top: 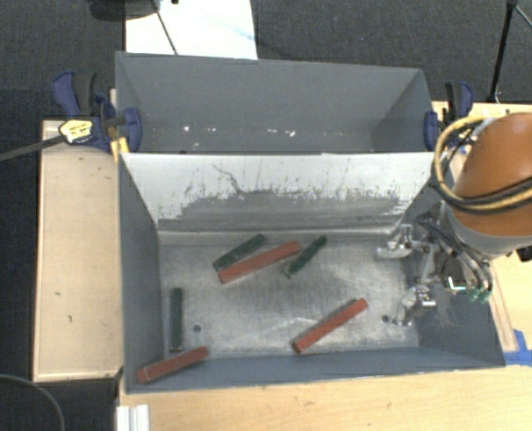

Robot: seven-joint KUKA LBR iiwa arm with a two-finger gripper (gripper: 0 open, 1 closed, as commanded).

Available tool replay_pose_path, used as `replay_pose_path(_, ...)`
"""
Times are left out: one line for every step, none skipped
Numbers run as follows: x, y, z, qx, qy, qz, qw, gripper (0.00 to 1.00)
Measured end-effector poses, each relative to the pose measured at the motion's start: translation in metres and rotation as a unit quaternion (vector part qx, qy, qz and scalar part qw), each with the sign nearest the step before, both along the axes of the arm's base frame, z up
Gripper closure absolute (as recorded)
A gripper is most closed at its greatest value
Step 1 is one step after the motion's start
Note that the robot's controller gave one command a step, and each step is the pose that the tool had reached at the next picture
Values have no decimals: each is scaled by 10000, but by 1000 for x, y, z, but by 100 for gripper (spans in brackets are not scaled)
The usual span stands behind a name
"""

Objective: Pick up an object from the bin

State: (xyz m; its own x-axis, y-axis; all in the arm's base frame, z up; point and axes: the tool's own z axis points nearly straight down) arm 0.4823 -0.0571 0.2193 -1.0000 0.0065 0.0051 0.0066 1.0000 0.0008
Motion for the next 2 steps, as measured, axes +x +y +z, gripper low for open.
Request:
replay_pose_path(2, 0, 3, -5, -38, 14, 10000, 0)
replay_pose_path(3, 29, -53, -3, -51, 661, 9978, 0)
